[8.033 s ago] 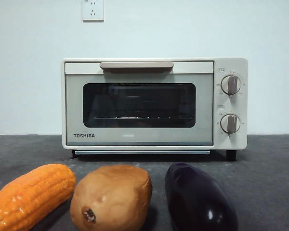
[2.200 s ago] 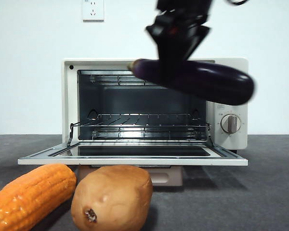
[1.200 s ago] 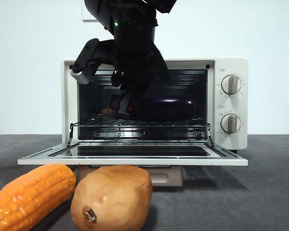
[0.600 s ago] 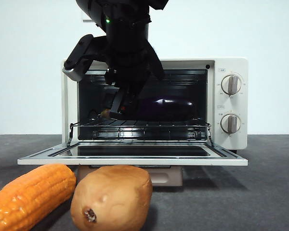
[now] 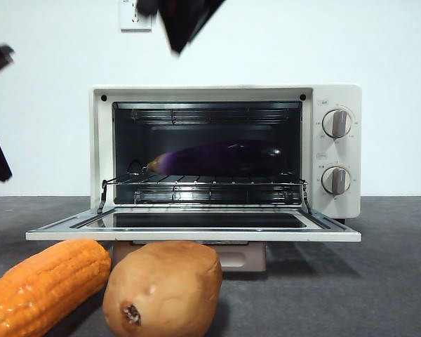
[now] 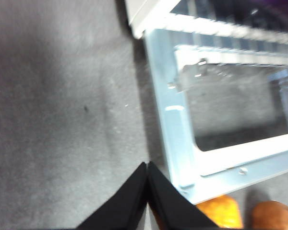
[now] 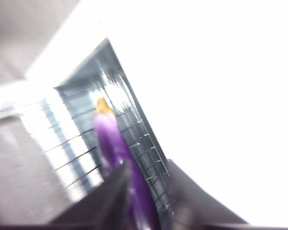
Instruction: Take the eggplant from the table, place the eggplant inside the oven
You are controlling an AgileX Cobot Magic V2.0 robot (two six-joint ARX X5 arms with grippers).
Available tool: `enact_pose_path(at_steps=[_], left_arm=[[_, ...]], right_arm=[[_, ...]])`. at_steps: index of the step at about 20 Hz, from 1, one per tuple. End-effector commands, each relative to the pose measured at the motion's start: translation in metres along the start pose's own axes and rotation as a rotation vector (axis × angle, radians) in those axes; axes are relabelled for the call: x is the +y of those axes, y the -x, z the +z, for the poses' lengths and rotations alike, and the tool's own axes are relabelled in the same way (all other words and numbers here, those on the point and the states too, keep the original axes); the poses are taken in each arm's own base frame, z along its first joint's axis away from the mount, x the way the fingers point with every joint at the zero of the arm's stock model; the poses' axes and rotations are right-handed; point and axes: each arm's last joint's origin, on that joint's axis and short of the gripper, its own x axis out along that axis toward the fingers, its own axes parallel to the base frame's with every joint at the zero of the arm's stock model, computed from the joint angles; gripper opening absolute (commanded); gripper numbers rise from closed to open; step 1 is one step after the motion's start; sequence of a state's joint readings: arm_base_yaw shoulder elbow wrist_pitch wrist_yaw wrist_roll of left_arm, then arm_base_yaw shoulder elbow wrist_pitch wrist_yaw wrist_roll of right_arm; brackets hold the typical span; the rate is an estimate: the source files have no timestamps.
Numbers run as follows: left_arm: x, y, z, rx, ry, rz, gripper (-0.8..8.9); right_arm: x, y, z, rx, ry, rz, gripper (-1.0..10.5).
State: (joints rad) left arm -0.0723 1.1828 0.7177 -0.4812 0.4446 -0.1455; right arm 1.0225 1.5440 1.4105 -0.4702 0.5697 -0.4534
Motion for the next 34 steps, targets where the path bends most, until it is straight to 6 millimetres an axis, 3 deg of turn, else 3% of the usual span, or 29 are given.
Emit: enact_pose_path(at_steps=[1,4,7,16,25,34], left_arm=[[0.005,-0.012,0.003,0.029,0.012,-0.005,0.04],[0.012,-0.030,0.003,0.083,0.037,-0.036,0.04],[0.016,-0.040,0.002,0.116,0.049,-0.075,0.04],[0.028,-0.068,-0.004,0.202,0.071,-0.158,0.04],[0.036,-0.089,-0.015,0.297,0.082,-0.333,0.04],[0.034,-0.092,-0.014,0.284,0.083,-0.511,0.04]], right_arm=[[-0.013,0.036,0.004,-0.070,-0.072,0.072,0.1],[-0.034,0.083,-0.007,-0.146,-0.127,0.150,0.0],[-0.047,0.109,-0.014,-0.193,-0.153,0.143,0.0],[-0.078,0.166,-0.037,-0.321,-0.222,0.101,0.0],[-0.095,0.197,-0.054,-0.400,-0.276,0.067,0.0],[-0.098,0.203,-0.059,-0.408,-0.289,0.065,0.0]])
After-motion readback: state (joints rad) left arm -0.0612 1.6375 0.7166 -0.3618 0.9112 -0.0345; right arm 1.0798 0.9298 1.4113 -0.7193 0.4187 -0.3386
